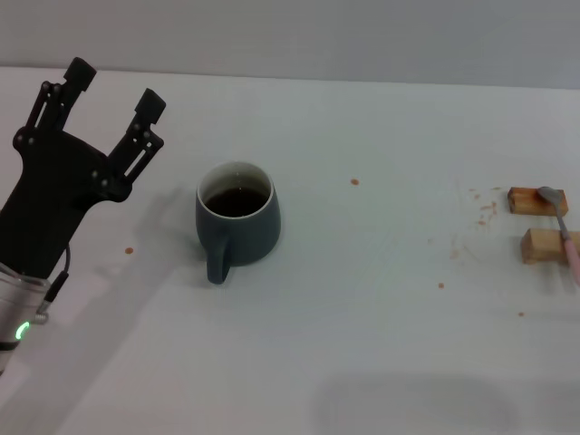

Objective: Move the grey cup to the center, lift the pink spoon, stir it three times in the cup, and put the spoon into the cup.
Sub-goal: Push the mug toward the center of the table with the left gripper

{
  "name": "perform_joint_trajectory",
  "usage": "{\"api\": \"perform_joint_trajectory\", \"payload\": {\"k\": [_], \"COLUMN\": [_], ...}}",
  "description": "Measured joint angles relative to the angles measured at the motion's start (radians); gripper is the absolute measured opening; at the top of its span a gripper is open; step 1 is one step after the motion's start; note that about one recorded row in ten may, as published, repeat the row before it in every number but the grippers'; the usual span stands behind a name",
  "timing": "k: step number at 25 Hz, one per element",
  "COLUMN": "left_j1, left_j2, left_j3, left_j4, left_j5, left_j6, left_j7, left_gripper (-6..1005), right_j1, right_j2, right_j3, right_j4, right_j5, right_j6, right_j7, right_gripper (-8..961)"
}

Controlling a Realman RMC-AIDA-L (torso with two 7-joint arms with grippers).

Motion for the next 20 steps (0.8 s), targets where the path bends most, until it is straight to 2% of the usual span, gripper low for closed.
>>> {"api": "perform_joint_trajectory", "payload": {"k": [4, 5, 9, 10, 15, 20], "left_j1": [0.009, 0.026, 0.05, 0.071, 0.107, 0.114], "left_j2": [0.002, 0.004, 0.005, 0.006, 0.007, 0.006], "left_j3": [-0.027, -0.074, -0.137, -0.178, -0.216, -0.22], "left_j4": [-0.004, -0.003, 0.002, 0.002, 0.002, 0.001], "left_j5": [-0.007, -0.009, -0.008, -0.009, -0.008, -0.008], "left_j6": [0.001, 0.006, 0.01, 0.015, 0.037, 0.039], "left_j7": [0.007, 0.009, 0.01, 0.011, 0.011, 0.011], "left_gripper": [834, 834, 834, 834, 833, 832], "right_j1": [0.001, 0.0, -0.007, -0.01, -0.02, -0.029], "right_j2": [0.0, 0.0, 0.0, 0.0, -0.001, -0.001], "right_j3": [0.0, 0.0, 0.0, 0.0, 0.0, -0.009], "right_j4": [0.0, 0.0, -0.001, -0.001, 0.01, 0.013], "right_j5": [0.0, 0.0, 0.003, 0.004, 0.007, 0.003], "right_j6": [0.004, 0.007, 0.012, 0.012, 0.013, 0.01], "right_j7": [0.0, 0.0, 0.0, 0.0, 0.0, 0.0], "right_gripper": [610, 610, 610, 610, 610, 610]}}
